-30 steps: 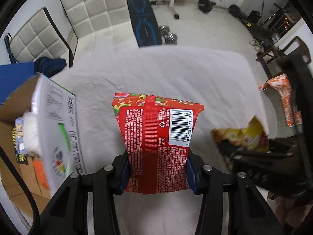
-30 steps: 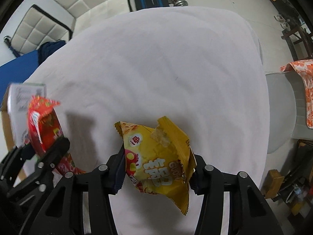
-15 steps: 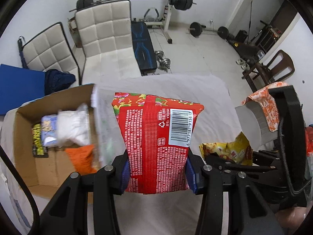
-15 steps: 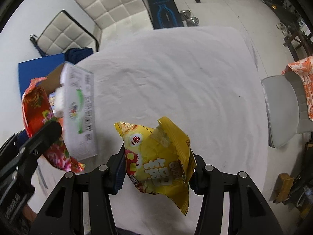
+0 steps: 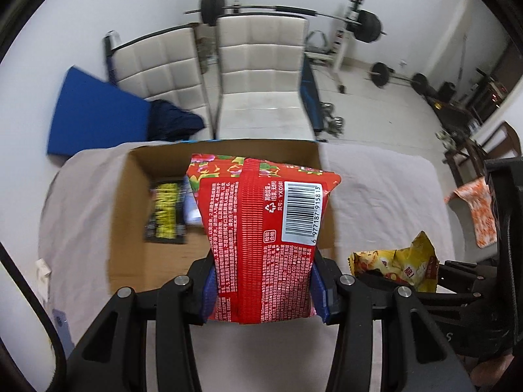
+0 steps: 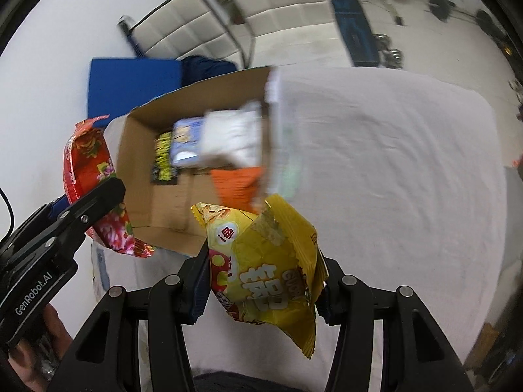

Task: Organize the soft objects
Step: 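Carry both bags into the box and open both tools to release them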

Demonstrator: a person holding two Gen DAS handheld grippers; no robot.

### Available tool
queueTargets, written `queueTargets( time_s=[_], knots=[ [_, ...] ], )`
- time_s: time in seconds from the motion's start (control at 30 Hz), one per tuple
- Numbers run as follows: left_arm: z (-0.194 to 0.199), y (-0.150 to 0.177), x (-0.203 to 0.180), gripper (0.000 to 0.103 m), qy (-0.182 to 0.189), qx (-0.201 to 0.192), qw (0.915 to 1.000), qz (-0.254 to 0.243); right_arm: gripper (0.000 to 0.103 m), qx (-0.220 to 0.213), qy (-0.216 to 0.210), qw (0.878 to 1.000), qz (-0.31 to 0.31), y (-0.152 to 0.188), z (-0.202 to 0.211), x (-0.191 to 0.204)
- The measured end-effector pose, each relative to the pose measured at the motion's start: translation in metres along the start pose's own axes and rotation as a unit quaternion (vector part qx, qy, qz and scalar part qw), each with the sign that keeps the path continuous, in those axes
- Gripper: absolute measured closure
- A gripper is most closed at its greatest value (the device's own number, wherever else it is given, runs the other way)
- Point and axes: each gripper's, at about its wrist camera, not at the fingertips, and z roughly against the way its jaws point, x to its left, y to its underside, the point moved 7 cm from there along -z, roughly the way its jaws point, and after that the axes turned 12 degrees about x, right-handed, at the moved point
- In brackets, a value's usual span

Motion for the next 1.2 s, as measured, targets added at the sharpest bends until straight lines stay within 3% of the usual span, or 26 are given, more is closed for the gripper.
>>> queueTargets(
  time_s=[0.23,0.43,0.6,0.87,1.2],
  knots=[
    [-0.002,0.008,0.061,0.059,-0.015,-0.002,0.9996,0.022,0.049,0.012,0.006,0.999,0.03,-0.013,-0.03,0.07],
    [-0.014,0.008,0.091,0.059,-0.015,0.007,0.9993,0.033,0.049,0.021,0.017,0.999,0.042,-0.024,-0.052,0.102],
    [-0.056,0.005,0.113,0.059,0.015,0.061,0.997,0.045,0.049,0.028,0.009,0.999,0.036,-0.037,-0.078,0.11],
    [-0.143,0.008,0.137,0.059,0.057,0.165,0.9823,0.067,0.049,0.061,-0.001,0.998,0.014,-0.052,-0.143,0.106],
    [-0.192,0.01,0.146,0.059,0.072,0.224,0.9695,0.068,0.048,0.082,0.014,0.996,0.007,-0.069,-0.2,0.102]
  ],
)
